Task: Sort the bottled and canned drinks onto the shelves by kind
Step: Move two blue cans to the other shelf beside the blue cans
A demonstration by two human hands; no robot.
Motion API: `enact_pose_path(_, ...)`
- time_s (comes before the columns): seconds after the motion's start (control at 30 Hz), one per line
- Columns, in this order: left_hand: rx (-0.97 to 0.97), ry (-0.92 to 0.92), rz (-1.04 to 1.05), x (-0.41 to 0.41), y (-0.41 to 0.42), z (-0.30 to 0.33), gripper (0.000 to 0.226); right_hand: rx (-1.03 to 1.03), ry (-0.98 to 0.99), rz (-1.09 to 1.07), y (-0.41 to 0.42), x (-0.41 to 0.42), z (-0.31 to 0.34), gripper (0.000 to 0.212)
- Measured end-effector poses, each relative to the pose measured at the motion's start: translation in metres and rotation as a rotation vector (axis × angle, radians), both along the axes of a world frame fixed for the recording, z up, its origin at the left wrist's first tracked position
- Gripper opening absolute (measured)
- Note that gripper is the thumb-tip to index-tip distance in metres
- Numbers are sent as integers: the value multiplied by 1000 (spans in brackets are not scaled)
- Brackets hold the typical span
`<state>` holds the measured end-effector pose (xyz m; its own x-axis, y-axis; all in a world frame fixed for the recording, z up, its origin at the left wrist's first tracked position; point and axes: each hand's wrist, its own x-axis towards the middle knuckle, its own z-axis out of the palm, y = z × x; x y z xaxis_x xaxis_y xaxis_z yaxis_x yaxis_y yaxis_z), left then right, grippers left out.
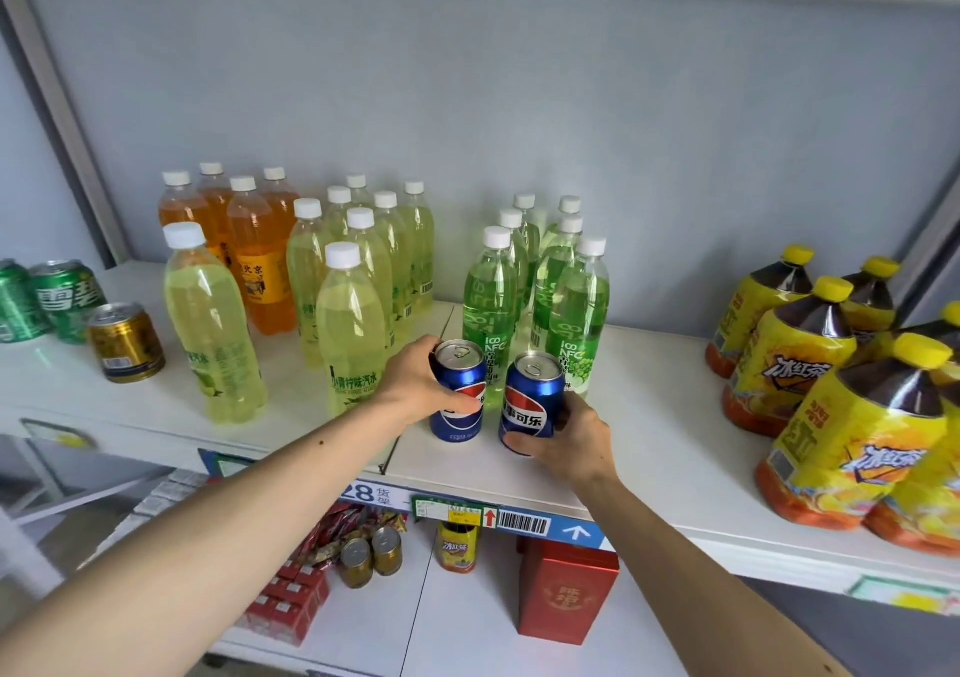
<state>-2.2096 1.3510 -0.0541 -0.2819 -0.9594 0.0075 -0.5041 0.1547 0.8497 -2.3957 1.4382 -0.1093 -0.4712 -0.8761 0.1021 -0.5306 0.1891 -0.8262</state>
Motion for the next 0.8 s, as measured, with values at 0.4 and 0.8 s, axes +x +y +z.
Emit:
enact_pose_path(0.4, 32, 186, -83, 40, 49, 26, 81, -34, 54, 241, 37, 8, 21, 69)
enact_pose_path(0.8, 1, 172, 69, 222, 67, 53, 64, -91, 22, 567, 11, 159, 43, 58)
